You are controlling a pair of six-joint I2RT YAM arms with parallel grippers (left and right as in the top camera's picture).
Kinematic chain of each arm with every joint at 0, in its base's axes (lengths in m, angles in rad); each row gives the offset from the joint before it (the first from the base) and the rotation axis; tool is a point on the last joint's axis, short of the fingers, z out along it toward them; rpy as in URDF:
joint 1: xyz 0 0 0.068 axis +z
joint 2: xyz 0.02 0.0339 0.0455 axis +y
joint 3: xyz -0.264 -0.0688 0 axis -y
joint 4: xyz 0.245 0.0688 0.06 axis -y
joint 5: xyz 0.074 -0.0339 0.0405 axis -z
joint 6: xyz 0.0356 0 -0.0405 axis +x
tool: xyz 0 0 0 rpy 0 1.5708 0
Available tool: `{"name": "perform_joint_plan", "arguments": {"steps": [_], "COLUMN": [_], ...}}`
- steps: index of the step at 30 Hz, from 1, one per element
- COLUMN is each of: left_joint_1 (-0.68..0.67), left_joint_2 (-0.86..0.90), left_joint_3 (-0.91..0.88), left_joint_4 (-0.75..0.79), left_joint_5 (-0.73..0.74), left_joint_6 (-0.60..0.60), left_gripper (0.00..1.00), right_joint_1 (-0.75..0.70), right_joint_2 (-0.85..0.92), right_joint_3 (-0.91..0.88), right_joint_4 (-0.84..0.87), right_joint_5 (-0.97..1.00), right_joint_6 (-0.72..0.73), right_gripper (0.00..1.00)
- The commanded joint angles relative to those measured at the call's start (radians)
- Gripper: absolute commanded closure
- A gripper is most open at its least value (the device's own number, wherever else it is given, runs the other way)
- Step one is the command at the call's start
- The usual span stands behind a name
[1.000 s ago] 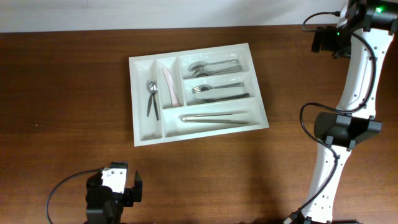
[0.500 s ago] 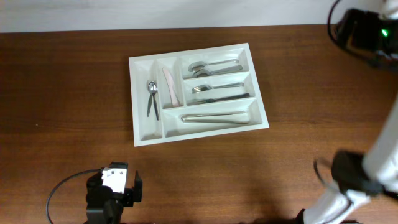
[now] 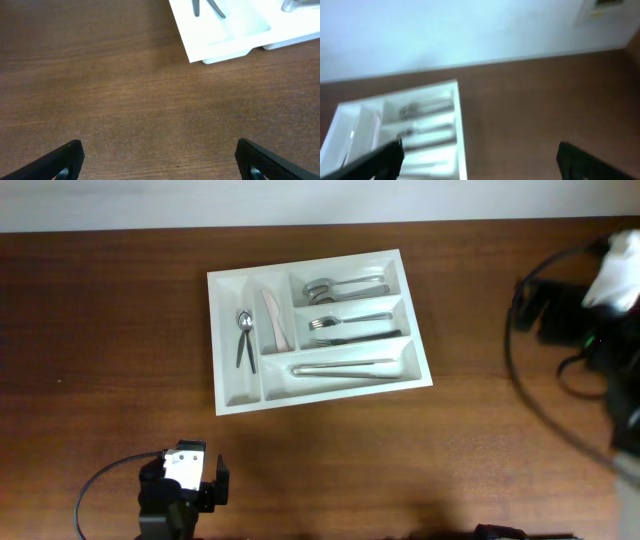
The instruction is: Pack container
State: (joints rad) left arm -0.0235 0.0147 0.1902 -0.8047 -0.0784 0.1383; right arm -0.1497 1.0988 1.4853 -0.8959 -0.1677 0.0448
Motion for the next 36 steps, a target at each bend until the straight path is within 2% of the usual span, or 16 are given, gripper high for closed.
{"name": "perform_joint_plan", "arguments": {"steps": [1,7,15,25,36], "left_joint_1": [-0.005,-0.005,-0.005,-0.005,-0.005], "left_joint_2": [-0.010,-0.010,-0.010,-0.010,-0.010], "left_joint_3": [-0.006,-0.006,-0.006,-0.006,-0.006], "left_joint_4": [0.000,0.000,0.000,0.000,0.000], "left_joint_5": [0.004,0.004,0.004,0.004,0.004], "left_joint_6": [0.013,0.013,0.013,0.013,0.013], "left_gripper": [0.01,0.01,0.01,0.01,0.01], "right_joint_1": [0.046,0.096,0.097,0.099,0.099], "right_joint_2": [-0.179,-0.455,-0.761,-0.929,-1.065], "right_joint_3": [-0.272,-0.677,-1.027,-1.263,-1.349], "right_joint_4": [0.138,0.346,0.375,0.416,0.413], "right_joint_5": [-0.008,0.006,0.028,0.079,0.098], "right_joint_6": [-0.004,-0.004,-0.012,-0.034,-0.062], "right_gripper": [0.01,0.01,0.01,0.01,0.01]}}
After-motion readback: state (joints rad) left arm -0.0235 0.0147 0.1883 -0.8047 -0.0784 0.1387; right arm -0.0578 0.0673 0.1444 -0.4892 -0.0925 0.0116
